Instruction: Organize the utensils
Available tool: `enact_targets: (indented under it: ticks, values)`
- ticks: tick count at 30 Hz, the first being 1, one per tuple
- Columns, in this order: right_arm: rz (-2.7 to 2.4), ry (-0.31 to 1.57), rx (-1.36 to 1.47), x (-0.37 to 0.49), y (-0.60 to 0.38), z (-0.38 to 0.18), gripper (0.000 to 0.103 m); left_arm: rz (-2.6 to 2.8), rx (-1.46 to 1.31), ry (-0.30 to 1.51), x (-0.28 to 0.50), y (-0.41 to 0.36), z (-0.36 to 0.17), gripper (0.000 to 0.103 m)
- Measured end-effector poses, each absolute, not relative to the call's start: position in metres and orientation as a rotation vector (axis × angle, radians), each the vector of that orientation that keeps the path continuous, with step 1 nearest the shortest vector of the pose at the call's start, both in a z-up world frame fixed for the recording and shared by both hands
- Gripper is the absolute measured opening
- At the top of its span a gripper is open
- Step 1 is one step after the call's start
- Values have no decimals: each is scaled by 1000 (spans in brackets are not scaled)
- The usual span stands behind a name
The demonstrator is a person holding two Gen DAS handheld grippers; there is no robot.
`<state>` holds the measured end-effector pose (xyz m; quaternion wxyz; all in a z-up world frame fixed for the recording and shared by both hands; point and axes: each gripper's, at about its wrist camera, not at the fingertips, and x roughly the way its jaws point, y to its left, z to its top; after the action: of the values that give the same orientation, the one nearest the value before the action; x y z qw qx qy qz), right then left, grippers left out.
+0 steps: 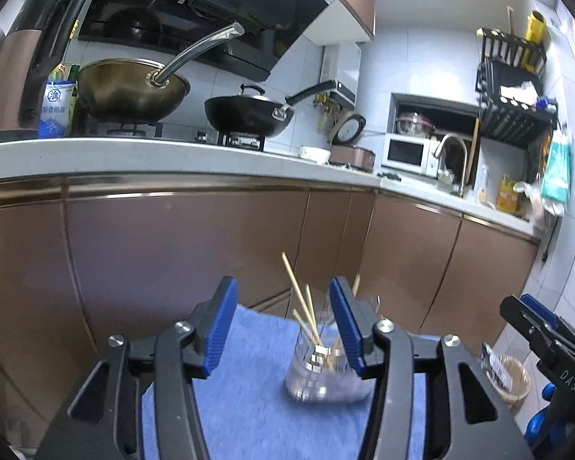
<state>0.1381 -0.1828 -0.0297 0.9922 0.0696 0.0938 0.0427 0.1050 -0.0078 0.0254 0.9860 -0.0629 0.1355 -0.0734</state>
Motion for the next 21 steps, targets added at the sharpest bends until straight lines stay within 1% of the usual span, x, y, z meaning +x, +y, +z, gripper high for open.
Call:
enact_targets:
  ticks: [7, 13, 15, 18, 21]
  values:
    - [60, 298, 158, 108, -193, -48, 76, -119, -80, 348, 68, -11, 8, 56]
    - [12, 332, 156, 83, -203, -52, 88, -98, -41, 366, 42, -17, 6, 57]
    - [-1, 334, 154, 75, -205, -51, 94, -90, -30, 363, 34, -19, 6, 58]
    - [-19, 334, 145, 65, -206, -49, 100, -78, 3, 365, 25, -24, 7, 59]
    - [-31, 335, 135, 58, -207, -48, 103, -70, 36, 362, 17, -28, 8, 59]
